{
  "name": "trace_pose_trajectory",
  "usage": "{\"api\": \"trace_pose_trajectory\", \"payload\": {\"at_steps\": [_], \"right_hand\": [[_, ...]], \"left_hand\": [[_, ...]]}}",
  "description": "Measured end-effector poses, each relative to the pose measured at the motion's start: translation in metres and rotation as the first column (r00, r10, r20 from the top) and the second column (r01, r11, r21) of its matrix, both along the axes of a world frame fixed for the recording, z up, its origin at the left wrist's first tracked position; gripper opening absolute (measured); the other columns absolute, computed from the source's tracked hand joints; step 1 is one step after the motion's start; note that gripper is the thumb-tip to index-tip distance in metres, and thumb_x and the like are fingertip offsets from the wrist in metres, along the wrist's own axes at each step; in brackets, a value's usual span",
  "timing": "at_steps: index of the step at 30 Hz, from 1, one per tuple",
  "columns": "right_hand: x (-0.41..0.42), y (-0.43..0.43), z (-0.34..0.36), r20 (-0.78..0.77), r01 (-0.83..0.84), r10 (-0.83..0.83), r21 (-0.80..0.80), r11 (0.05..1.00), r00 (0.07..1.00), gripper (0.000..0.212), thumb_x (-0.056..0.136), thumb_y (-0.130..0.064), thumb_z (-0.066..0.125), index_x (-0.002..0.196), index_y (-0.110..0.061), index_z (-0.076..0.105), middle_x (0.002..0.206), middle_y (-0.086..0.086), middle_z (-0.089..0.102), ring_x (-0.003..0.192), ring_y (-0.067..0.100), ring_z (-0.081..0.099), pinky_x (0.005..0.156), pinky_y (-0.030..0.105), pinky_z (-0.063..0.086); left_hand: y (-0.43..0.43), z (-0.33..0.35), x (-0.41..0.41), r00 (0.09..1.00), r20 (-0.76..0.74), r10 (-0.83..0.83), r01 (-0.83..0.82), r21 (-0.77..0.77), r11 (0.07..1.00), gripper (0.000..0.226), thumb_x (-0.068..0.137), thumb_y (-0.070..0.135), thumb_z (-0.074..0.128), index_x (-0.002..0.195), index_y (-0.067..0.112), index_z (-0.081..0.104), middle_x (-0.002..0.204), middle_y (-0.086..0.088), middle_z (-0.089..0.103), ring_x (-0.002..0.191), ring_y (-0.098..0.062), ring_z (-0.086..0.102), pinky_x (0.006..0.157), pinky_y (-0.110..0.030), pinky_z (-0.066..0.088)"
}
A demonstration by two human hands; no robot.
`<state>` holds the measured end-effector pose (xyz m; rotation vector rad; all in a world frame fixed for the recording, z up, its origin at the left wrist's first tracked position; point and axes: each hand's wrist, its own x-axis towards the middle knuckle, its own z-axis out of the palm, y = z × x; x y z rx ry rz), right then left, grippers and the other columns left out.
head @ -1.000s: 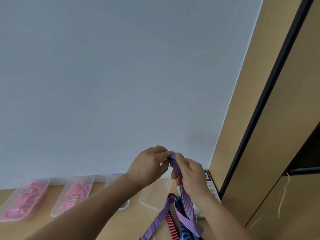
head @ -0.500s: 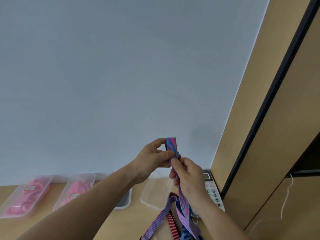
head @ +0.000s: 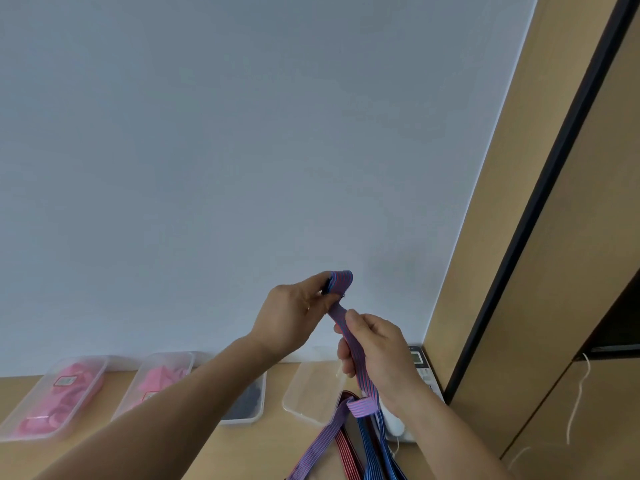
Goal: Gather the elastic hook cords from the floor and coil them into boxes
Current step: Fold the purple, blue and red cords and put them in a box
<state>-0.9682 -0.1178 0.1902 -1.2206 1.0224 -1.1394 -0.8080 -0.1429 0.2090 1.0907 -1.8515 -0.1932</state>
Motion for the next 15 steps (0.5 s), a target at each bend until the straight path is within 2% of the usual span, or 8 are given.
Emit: {"api": "trace_pose_trajectory", "payload": {"at_steps": [2, 4, 6, 8, 10, 12, 14, 15], "right_hand": [[0.0, 0.0, 0.006, 0.05, -0.005, 0.005, -0.001, 1.0, 0.999, 0.053, 0.095, -0.049, 0.048, 0.085, -0.001, 0.066, 0.057, 0.011, 0.06, 0.041, 0.02, 0.049, 0.042, 0.023, 0.038], [0.001, -0.001, 0.009, 0.075, -0.015, 0.014, 0.007, 1.0, 0.997, 0.068, 0.083, -0.065, 0.048, 0.085, 0.001, 0.066, 0.057, 0.013, 0.059, 0.041, 0.021, 0.048, 0.041, 0.023, 0.038], [0.002, 0.0, 0.008, 0.077, -0.014, 0.013, 0.012, 1.0, 0.997, 0.074, 0.075, -0.07, 0.05, 0.084, 0.002, 0.067, 0.057, 0.014, 0.06, 0.041, 0.021, 0.049, 0.041, 0.023, 0.038], [0.002, 0.001, 0.006, 0.088, -0.01, 0.01, 0.004, 1.0, 0.996, 0.072, 0.075, -0.068, 0.053, 0.086, 0.002, 0.066, 0.058, 0.014, 0.06, 0.041, 0.021, 0.05, 0.041, 0.023, 0.038], [0.004, 0.003, 0.004, 0.11, -0.015, 0.016, -0.014, 1.0, 0.994, 0.067, 0.076, -0.063, 0.056, 0.087, 0.002, 0.067, 0.06, 0.014, 0.062, 0.042, 0.021, 0.05, 0.043, 0.024, 0.039], [0.004, 0.004, 0.003, 0.136, 0.002, 0.003, -0.036, 0.999, 0.991, 0.062, 0.076, -0.059, 0.06, 0.088, 0.002, 0.066, 0.062, 0.014, 0.062, 0.044, 0.02, 0.051, 0.044, 0.025, 0.04], [0.002, 0.004, 0.003, 0.148, 0.031, -0.022, -0.062, 0.998, 0.989, 0.054, 0.077, -0.054, 0.062, 0.085, -0.001, 0.067, 0.062, 0.012, 0.063, 0.044, 0.018, 0.052, 0.043, 0.024, 0.041], [0.002, 0.004, 0.003, 0.15, 0.039, -0.027, -0.077, 0.996, 0.988, 0.05, 0.077, -0.052, 0.063, 0.082, -0.003, 0.067, 0.062, 0.012, 0.064, 0.044, 0.018, 0.053, 0.042, 0.023, 0.041]], "left_hand": [[0.003, -0.006, 0.001, 0.992, 0.125, 0.012, 0.011, -0.185, 0.983, 0.027, 0.092, 0.025, 0.062, 0.118, 0.031, 0.066, 0.082, 0.022, 0.07, 0.069, -0.004, 0.063, 0.063, -0.02, 0.051], [0.003, -0.014, 0.003, 0.97, 0.241, 0.027, 0.055, -0.33, 0.942, 0.032, 0.088, 0.013, 0.068, 0.12, 0.015, 0.071, 0.1, 0.008, 0.076, 0.072, -0.007, 0.069, 0.057, -0.023, 0.055], [0.0, -0.018, 0.004, 0.944, 0.328, 0.036, 0.1, -0.387, 0.917, 0.044, 0.077, -0.005, 0.075, 0.119, 0.007, 0.071, 0.114, -0.003, 0.073, 0.078, -0.014, 0.074, 0.054, -0.027, 0.058], [0.0, -0.02, 0.005, 0.939, 0.343, -0.003, 0.136, -0.363, 0.922, 0.055, 0.069, -0.016, 0.076, 0.12, 0.004, 0.07, 0.12, -0.009, 0.071, 0.083, -0.017, 0.075, 0.06, -0.028, 0.06], [-0.001, -0.021, 0.007, 0.957, 0.288, -0.043, 0.148, -0.351, 0.925, 0.052, 0.074, -0.017, 0.07, 0.122, 0.004, 0.069, 0.124, -0.012, 0.068, 0.089, -0.017, 0.074, 0.071, -0.028, 0.061], [0.001, -0.023, 0.007, 0.978, 0.188, -0.087, 0.137, -0.273, 0.952, 0.048, 0.082, -0.014, 0.062, 0.125, 0.006, 0.067, 0.129, -0.011, 0.065, 0.103, -0.017, 0.071, 0.086, -0.028, 0.057], [0.004, -0.02, 0.002, 0.989, -0.077, -0.125, 0.125, -0.004, 0.992, 0.049, 0.089, -0.01, 0.054, 0.131, 0.012, 0.062, 0.124, -0.003, 0.069, 0.106, -0.017, 0.069, 0.093, -0.028, 0.053], [0.007, -0.015, -0.002, 0.949, -0.294, -0.112, 0.173, 0.192, 0.966, 0.049, 0.092, -0.007, 0.052, 0.136, 0.015, 0.056, 0.118, 0.001, 0.072, 0.099, -0.019, 0.071, 0.092, -0.03, 0.054]]}}
